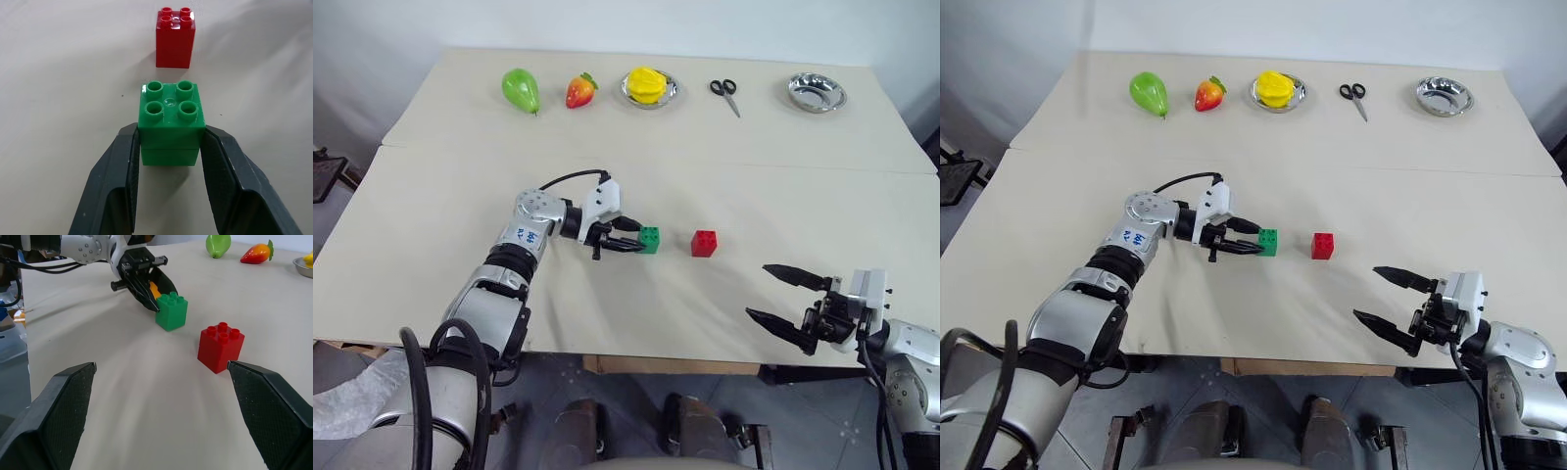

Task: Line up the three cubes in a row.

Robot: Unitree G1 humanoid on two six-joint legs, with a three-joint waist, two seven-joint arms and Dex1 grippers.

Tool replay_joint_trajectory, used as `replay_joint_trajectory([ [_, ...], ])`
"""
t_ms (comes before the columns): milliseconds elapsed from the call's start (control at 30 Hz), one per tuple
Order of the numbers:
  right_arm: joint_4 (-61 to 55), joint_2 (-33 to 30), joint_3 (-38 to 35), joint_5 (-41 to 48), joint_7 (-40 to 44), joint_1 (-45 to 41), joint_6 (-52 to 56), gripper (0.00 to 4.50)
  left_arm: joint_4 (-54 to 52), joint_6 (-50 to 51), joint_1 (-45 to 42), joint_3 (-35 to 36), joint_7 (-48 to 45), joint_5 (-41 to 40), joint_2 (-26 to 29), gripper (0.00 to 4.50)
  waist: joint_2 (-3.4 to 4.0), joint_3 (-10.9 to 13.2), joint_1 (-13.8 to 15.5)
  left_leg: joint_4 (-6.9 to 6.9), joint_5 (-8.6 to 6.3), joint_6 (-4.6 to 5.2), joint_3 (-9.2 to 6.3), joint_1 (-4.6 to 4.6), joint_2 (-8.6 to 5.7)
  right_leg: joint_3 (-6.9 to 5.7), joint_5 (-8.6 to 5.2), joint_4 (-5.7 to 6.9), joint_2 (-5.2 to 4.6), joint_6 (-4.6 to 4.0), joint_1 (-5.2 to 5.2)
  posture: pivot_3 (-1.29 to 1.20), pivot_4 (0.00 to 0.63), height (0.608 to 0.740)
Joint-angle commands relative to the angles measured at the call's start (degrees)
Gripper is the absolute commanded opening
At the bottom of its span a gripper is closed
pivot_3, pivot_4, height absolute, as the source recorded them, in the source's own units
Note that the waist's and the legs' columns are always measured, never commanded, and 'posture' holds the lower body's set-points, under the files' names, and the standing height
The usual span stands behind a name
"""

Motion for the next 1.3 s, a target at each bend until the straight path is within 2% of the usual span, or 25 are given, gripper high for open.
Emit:
replay_joint_trajectory([
  [33,-1.23,0.09,-0.27,0.42,-0.03,-0.22,-0.12,4.5,0.44,-1.91,-1.08,0.81,1.15,1.24,-0.13,3.03,0.0,0.0,0.0,0.0,0.0,0.0,-0.01,0.0,0.0,0.0,0.0,-0.01,0.0,0.0,0.0,0.0,0.15,0.74],
  [200,-0.94,0.22,0.35,0.35,0.23,-0.65,-0.06,4.5,-1.76,-5.17,-0.39,5.04,2.34,-1.83,0.25,4.45,0.0,0.0,-0.05,0.0,0.0,0.0,-0.09,0.0,0.01,0.01,0.0,0.0,0.0,0.0,0.0,0.0,0.15,0.74],
  [300,-1.14,0.43,0.94,0.53,0.28,-1.25,0.08,4.5,-8.29,-4.34,2.65,8.39,-3.88,-7.15,1.16,4.48,0.0,0.0,-0.13,0.02,0.0,0.0,-0.12,0.0,0.02,0.02,0.0,0.01,0.0,0.0,0.0,0.0,0.15,0.74],
  [367,-1.86,0.89,2.1,0.82,-0.32,-2.69,1.11,4.5,-21.39,0.19,9.66,11.07,-8.64,-13.45,4.44,4.48,0.02,-0.01,-0.32,0.01,0.0,0.0,-0.16,0.01,0.03,0.01,0.0,0.01,0.0,0.0,-0.01,0.0,0.15,0.74],
  [433,-3.21,0.34,3.37,2.29,-1.91,-3.79,6.06,4.5,-32.98,4.02,16.71,13.79,-8.47,-17.59,7.85,4.48,0.07,-0.03,-1.6,0.0,0.0,0.0,-0.17,0.06,0.07,0.08,0.0,0.05,0.01,-0.01,-0.02,0.0,0.15,0.74],
  [600,-3.91,3.57,3.93,2.13,-4.13,-7.27,5.37,4.5,-48.75,11.19,34.56,23.66,3.58,-21.22,14.52,4.48,0.08,-0.02,-1.66,0.06,0.0,-0.01,-0.25,0.11,0.14,0.12,-0.02,0.15,-0.01,-0.04,-0.01,0.0,0.15,0.74],
  [700,-3.74,5.08,4.67,0.99,-4.6,-9.1,3.97,4.5,-52.21,12.6,45.51,29.66,8.19,-22.2,17.4,4.48,0.1,-0.02,-1.57,0.06,-0.01,0.0,-0.25,0.21,0.3,0.17,-0.02,0.22,-0.11,-0.03,0.03,0.0,0.15,0.74],
  [867,-2.94,5.02,5.64,-1.74,-4.24,-13.0,0.48,4.5,-58.57,12.32,64.33,41.18,16.23,-24.08,17.45,4.48,0.09,-0.02,-1.4,0.1,-0.14,0.15,-0.29,0.16,0.25,0.18,0.0,0.2,-0.26,-0.01,0.03,0.0,0.15,0.74],
  [967,-4.01,4.53,5.93,-0.99,-4.18,-13.87,1.73,4.5,-59.23,12.31,69.86,44.61,18.17,-25.59,17.25,4.48,0.08,-0.01,-1.2,0.1,-0.18,0.14,-0.32,0.16,0.25,0.15,0.0,0.15,-0.27,-0.01,0.05,0.0,0.15,0.74],
  [1067,-4.43,3.6,6.26,-0.82,-3.51,-14.17,2.83,4.5,-60.31,12.18,72.91,45.04,18.07,-26.42,16.91,4.48,0.08,-0.02,-0.93,0.1,-0.2,0.13,-0.31,0.16,0.25,0.14,0.0,0.14,-0.28,-0.01,0.06,0.0,0.15,0.74],
  [1133,-4.07,3.21,6.12,-0.91,-3.28,-14.2,3.04,4.5,-63.16,13.65,72.52,42.88,18.81,-27.09,16.24,4.48,0.08,-0.02,-0.74,0.1,-0.23,0.14,-0.29,0.17,0.24,0.15,0.0,0.14,-0.29,-0.01,0.06,0.0,0.15,0.74],
  [1233,-3.25,2.46,6.24,-1.46,-2.83,-14.13,3.11,4.5,-67.23,16.66,67.96,36.43,20.51,-25.97,15.27,4.48,0.09,-0.02,-0.1,0.1,-0.23,0.13,-0.29,0.17,0.24,0.15,0.0,0.14,-0.29,-0.02,0.06,0.0,0.15,0.74],
  [1300,-3.2,2.23,6.35,-1.61,-2.72,-13.94,3.26,4.5,-66.22,17.83,63.1,31.87,21.92,-23.27,15.07,4.48,0.09,-0.03,0.01,0.11,-0.23,0.13,-0.27,0.17,0.22,0.15,0.01,0.17,-0.29,-0.02,0.06,0.0,0.15,0.74],
])
